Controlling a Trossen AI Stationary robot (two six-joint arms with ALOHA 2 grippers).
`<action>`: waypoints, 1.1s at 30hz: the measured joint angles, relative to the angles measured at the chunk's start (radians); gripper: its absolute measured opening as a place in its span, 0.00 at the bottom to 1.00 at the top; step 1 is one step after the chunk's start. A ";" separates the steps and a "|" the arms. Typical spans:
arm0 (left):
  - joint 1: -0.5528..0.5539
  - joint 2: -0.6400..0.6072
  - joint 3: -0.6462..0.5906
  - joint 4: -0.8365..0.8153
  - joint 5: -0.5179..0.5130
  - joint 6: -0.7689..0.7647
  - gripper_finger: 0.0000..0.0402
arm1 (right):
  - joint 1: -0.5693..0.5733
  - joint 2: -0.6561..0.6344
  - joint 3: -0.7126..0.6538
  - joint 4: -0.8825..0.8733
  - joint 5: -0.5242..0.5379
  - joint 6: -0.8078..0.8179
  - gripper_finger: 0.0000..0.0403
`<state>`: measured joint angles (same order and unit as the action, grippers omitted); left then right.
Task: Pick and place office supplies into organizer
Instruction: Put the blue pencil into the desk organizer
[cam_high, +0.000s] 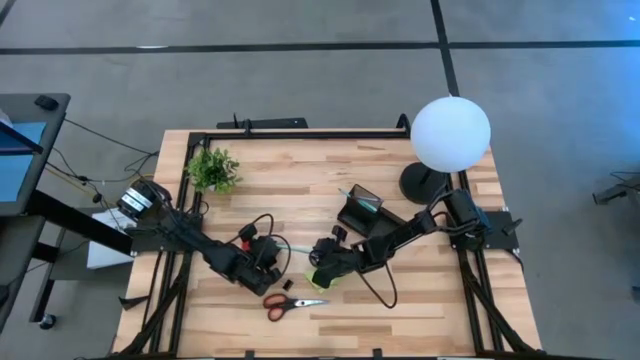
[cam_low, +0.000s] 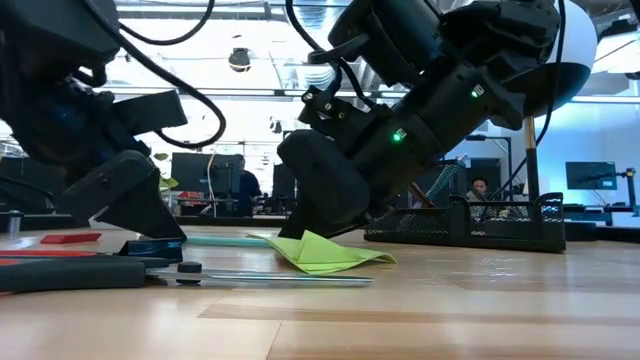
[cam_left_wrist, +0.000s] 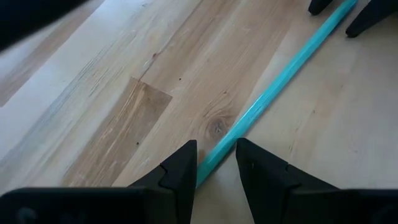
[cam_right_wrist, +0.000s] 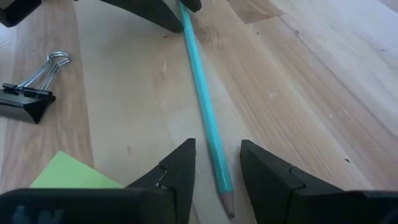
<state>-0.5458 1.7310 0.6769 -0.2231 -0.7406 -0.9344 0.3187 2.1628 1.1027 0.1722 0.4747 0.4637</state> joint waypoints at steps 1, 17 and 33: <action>-0.002 0.000 0.010 -0.006 0.004 0.009 0.28 | -0.003 0.000 0.000 0.000 -0.001 0.000 0.30; -0.106 -0.211 0.121 -0.047 -0.065 0.104 0.28 | -0.021 0.000 -0.008 0.024 -0.007 -0.020 0.30; -0.314 -0.366 0.121 -0.075 -0.229 0.104 0.28 | -0.026 0.005 -0.157 0.344 -0.007 -0.104 0.30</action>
<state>-0.8601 1.3651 0.7982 -0.2984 -0.9692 -0.8303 0.2928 2.1678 0.9459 0.5167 0.4678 0.3597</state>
